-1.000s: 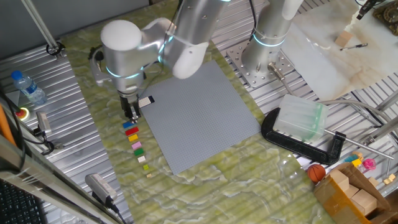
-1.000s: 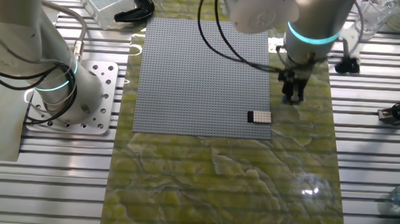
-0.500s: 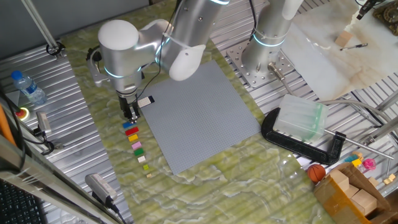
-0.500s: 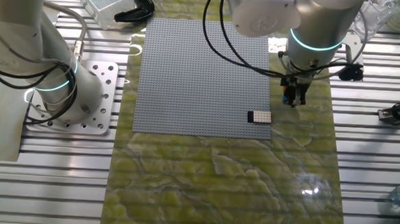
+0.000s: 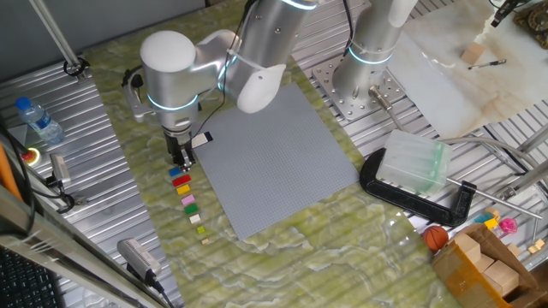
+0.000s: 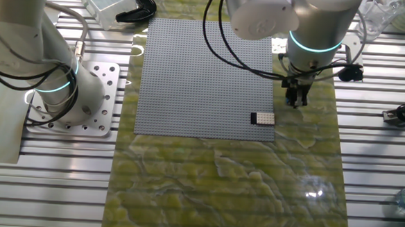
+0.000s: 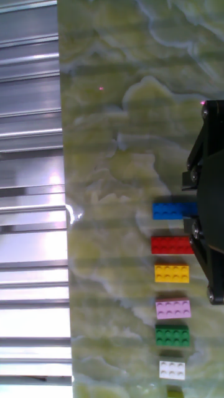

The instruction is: Build with small Lego blocks

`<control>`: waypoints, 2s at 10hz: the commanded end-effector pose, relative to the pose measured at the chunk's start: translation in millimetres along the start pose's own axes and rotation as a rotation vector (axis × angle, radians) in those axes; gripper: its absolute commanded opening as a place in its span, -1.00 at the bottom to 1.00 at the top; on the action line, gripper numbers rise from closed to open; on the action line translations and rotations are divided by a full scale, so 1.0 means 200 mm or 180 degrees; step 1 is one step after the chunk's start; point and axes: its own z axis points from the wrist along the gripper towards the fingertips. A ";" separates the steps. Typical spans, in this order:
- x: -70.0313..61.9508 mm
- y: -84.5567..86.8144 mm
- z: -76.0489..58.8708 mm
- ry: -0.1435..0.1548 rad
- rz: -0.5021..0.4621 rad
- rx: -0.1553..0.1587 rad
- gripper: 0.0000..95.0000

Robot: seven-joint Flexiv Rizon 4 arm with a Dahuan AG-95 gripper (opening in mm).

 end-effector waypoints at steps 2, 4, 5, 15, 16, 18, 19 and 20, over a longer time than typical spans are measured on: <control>0.00 -0.01 0.02 -0.0039 -0.0007 0.0007 -0.60; 0.00 -0.01 0.02 -0.0113 -0.0047 -0.0012 -0.20; 0.00 -0.01 0.02 -0.0121 -0.0056 -0.0002 -0.20; -0.01 -0.04 0.02 -0.0119 -0.0122 0.0040 -1.00; -0.01 -0.04 0.02 -0.0119 -0.0159 0.0063 -1.00; -0.01 -0.04 0.02 -0.0113 -0.0177 0.0091 -1.00; -0.01 -0.04 0.02 -0.0112 -0.0188 0.0091 -0.60; -0.01 -0.04 0.02 -0.0119 -0.0220 0.0093 -0.60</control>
